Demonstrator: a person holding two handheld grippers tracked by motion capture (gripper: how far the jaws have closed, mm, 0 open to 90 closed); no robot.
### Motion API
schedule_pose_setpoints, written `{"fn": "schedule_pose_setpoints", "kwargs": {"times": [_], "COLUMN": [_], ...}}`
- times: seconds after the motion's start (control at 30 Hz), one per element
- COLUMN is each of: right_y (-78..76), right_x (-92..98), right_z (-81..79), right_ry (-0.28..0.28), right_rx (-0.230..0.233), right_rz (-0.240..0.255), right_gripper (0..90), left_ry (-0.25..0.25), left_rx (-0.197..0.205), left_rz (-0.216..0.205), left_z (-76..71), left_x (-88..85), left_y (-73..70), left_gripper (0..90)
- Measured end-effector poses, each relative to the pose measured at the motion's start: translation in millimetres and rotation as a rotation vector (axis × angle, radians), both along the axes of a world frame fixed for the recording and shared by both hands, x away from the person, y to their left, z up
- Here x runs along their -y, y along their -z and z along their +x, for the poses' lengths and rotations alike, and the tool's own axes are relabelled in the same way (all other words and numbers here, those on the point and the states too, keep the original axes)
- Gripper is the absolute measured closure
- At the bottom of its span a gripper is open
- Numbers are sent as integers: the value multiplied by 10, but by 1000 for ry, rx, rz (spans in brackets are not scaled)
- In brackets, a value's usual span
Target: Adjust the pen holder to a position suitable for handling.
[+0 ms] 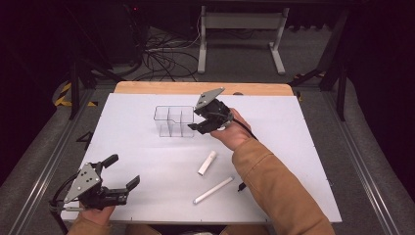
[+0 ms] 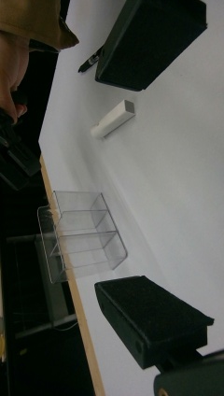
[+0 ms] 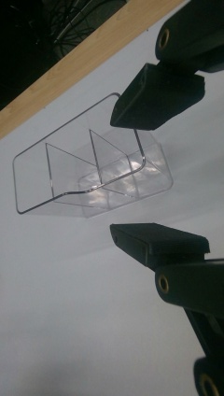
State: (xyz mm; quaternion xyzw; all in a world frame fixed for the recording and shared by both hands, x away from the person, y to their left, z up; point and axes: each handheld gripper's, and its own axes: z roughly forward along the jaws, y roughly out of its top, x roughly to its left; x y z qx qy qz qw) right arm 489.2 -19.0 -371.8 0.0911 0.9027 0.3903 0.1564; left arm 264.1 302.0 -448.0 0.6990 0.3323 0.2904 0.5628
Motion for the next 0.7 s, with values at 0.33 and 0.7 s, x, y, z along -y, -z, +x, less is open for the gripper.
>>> {"fn": "schedule_pose_setpoints", "kwargs": {"times": [0.33, 0.7], "right_y": [158, 301], "right_x": [-207, -405], "right_z": [177, 290], "right_ry": [-10, -12], "right_rx": [-18, -8], "right_rz": [-55, -138], "right_gripper": [493, 571], "left_ry": [-3, 1], "left_rx": [-5, -9], "left_rz": [1, 3], "left_z": [12, 17], "left_x": [-7, -8], "left_y": [10, 19], "left_gripper": [43, 43]}}
